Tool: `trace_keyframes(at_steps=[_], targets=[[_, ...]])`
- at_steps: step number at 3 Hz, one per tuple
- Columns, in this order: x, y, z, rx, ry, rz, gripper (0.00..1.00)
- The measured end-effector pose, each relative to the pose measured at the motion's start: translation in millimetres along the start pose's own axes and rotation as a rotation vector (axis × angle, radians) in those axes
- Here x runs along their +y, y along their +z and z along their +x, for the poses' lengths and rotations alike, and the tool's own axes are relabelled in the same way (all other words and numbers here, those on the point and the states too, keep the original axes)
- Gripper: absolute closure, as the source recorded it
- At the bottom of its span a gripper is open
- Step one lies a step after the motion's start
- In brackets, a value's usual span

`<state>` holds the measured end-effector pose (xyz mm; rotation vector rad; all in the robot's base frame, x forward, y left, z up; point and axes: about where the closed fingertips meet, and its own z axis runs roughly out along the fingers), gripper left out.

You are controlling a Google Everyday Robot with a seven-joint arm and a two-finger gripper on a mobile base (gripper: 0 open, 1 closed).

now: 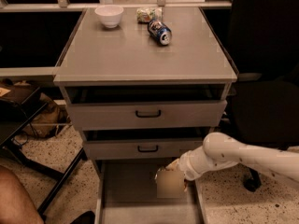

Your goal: Place orange can into bottom drawer

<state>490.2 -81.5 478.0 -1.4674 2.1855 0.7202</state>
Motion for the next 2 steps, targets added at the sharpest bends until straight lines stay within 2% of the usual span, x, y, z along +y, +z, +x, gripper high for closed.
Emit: trace_keyframes(at_steps=[1,2], targets=[[-21.9,65.0,42.6,-0.008,0.048,-0.046,1.00],[-21.4,131.4,81.2,-0.014,0.091,-0.127,1.00]])
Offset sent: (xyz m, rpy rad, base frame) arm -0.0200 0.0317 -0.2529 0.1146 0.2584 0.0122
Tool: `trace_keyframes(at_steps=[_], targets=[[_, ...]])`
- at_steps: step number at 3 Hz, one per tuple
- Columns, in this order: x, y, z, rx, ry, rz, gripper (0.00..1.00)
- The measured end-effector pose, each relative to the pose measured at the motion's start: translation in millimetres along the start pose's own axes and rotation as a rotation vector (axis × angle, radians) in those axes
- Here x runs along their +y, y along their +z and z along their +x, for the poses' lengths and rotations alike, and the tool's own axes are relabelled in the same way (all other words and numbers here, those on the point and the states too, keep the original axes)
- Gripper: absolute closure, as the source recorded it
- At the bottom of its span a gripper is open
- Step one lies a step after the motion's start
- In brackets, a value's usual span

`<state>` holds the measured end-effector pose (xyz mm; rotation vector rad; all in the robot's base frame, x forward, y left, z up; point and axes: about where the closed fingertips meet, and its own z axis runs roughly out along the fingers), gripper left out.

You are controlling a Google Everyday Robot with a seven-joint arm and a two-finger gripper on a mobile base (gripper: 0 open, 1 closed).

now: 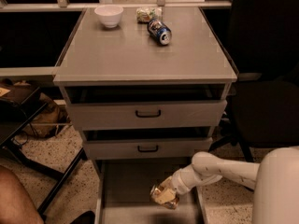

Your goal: Place orange can into bottom drawer

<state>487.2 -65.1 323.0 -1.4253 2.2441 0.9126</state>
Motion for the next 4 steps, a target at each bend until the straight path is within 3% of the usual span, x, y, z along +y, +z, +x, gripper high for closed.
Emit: trace_keyframes(at_steps=[1,2,3,4], targets=[[-0.1,42.1,27.3,0.000,0.037,-0.063,1.00],[-0.1,42.2,27.3,0.000,0.037,-0.063,1.00],[-0.8,52.5,33.6,0.009,0.033,-0.033,1.00],[-13.0,78.0,42.9,0.008,0.011,0.030,1.00]])
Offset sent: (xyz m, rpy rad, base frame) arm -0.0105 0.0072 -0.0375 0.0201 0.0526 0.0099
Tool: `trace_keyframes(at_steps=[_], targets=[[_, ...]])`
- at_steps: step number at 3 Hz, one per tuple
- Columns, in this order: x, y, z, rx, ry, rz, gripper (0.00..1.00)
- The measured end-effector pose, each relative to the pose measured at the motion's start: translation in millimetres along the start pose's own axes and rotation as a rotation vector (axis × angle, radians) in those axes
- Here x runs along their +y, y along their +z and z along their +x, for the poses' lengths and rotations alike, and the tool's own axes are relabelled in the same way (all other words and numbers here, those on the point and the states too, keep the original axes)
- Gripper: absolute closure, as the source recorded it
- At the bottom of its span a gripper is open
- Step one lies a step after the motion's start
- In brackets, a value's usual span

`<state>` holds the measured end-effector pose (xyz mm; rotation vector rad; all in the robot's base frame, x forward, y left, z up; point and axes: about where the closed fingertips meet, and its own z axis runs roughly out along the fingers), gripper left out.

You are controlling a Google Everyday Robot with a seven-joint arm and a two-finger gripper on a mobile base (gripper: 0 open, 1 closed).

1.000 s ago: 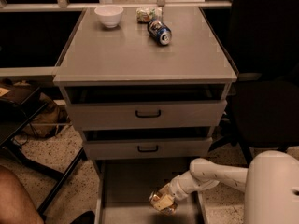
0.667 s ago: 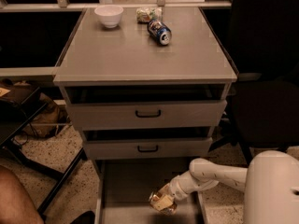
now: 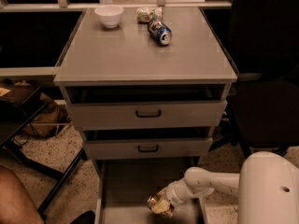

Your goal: Place orange can into bottom drawer

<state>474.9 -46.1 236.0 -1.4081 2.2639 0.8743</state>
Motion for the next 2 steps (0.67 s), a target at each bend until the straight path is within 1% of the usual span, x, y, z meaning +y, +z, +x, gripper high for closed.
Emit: trace_keyframes(at_steps=[1,2], targets=[[-18.2,50.3,5.9,0.002,-0.023,0.056,1.00],[-18.2,50.3,5.9,0.002,-0.023,0.056,1.00]])
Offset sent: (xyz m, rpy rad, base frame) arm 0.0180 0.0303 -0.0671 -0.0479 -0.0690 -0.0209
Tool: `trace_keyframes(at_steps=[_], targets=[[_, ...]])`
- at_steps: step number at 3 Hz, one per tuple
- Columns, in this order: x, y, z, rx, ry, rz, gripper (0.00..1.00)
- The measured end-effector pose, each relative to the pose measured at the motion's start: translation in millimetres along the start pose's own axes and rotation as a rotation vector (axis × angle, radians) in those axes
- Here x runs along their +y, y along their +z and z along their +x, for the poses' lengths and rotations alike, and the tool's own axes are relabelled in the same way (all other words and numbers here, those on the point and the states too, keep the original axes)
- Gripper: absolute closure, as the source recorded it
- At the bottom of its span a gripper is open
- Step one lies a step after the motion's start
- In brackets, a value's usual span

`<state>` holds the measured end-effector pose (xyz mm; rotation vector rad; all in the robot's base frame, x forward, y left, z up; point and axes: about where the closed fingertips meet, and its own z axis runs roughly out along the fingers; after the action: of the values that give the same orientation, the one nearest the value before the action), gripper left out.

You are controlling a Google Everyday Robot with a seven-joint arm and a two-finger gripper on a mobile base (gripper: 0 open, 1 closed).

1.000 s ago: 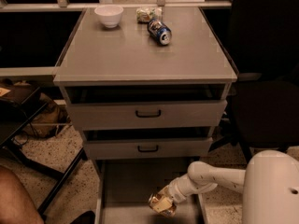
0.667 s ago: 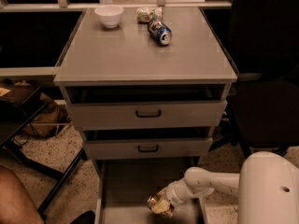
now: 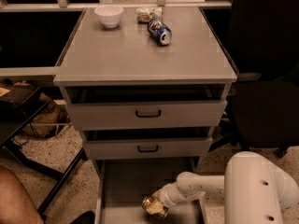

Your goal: Place orange can into bottom drawer

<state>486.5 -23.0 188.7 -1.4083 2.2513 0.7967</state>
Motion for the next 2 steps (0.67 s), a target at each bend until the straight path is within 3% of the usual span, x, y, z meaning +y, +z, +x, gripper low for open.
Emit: trace_keyframes(at_steps=[2], targets=[[-14.2,35.9,25.6,-0.023,0.080,-0.067,1.00]])
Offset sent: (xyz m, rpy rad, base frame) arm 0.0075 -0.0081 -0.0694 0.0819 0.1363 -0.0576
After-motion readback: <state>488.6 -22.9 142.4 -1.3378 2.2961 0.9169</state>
